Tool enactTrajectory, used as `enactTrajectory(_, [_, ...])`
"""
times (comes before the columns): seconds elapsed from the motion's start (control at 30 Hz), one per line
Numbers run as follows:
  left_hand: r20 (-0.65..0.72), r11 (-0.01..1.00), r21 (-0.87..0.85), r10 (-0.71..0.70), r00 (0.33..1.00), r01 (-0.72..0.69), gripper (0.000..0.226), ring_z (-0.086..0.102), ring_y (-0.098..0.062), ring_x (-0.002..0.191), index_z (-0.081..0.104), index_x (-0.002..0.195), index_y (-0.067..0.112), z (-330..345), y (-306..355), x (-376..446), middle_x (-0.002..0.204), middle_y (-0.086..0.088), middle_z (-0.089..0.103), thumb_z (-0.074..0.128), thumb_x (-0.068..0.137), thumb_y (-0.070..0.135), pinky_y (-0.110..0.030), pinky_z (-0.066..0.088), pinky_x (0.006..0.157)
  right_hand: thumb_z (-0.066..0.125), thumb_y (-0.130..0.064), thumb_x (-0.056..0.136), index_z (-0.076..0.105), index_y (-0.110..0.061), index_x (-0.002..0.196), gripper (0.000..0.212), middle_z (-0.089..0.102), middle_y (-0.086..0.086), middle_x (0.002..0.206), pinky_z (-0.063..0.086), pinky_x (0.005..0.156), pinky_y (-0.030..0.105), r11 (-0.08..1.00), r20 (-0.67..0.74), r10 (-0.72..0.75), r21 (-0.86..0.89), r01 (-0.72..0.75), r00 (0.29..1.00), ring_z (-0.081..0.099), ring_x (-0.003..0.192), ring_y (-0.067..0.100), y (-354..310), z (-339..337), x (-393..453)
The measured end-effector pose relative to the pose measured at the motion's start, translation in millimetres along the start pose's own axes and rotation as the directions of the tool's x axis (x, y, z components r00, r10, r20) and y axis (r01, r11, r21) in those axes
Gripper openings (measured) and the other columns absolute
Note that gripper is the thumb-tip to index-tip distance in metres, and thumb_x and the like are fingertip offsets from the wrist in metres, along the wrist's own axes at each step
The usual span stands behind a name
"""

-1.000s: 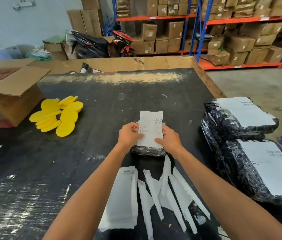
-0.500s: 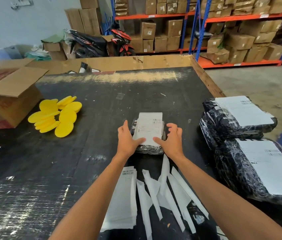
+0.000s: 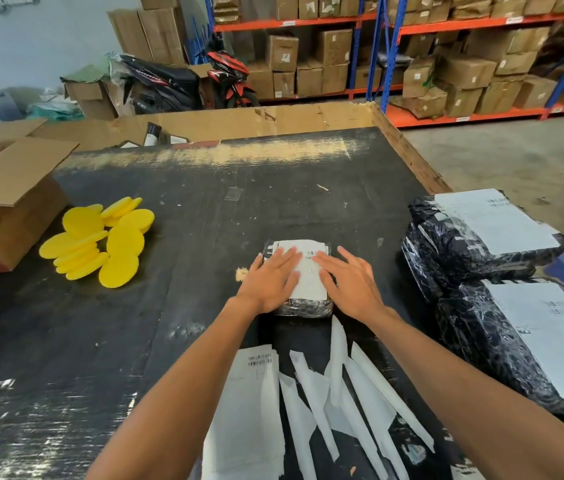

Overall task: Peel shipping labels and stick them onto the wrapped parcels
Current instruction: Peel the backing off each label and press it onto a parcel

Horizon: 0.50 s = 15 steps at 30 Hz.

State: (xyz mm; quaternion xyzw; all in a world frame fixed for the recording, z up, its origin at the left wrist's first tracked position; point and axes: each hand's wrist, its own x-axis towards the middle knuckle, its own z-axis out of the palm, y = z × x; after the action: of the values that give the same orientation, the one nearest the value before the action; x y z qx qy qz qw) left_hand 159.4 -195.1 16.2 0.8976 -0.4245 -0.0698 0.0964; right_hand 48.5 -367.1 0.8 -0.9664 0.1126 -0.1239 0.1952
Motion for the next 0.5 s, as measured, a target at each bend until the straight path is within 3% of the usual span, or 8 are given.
enactTrajectory(0.1, [0.088,0.999,0.028,-0.039,0.995,0.036,0.056,-0.010,-0.012,0.155,0.002,0.160,0.034,-3.2,-5.8,15.9,0.167,0.015,-0.006,0.015,0.107,0.047,-0.048,-0.009,0.124,0.028,-0.039,0.108,0.039,-0.035,0.153,0.046,0.029,-0.015,0.162,0.004,0.123,0.045,0.995,0.093,0.037,-0.091,-0.028,0.995,0.009,0.156,0.020,-1.1,-5.0,15.1])
enactTrajectory(0.23, [0.120,0.995,0.010,-0.098,0.988,0.097,0.056,-0.018,-0.016,0.153,-0.005,0.157,0.044,-6.0,-14.1,32.2,0.166,0.016,-0.015,0.011,0.104,0.054,-0.053,-0.010,0.123,0.018,-0.043,0.108,0.019,-0.036,0.159,0.052,0.009,-0.013,0.168,0.004,0.124,0.049,0.977,0.183,0.122,-0.196,-0.086,0.976,0.005,0.156,0.023,-2.7,-1.9,31.7])
enactTrajectory(0.5, [0.093,0.985,-0.092,-0.140,0.986,0.149,0.055,-0.021,-0.017,0.153,0.000,0.156,0.048,-0.6,-19.0,41.1,0.166,0.015,-0.015,0.014,0.103,0.056,-0.055,-0.005,0.123,0.021,-0.038,0.107,0.018,-0.029,0.160,0.054,0.012,-0.006,0.169,0.011,0.123,0.048,0.964,0.173,0.162,-0.239,-0.118,0.972,0.012,0.155,0.021,-11.0,2.6,56.1])
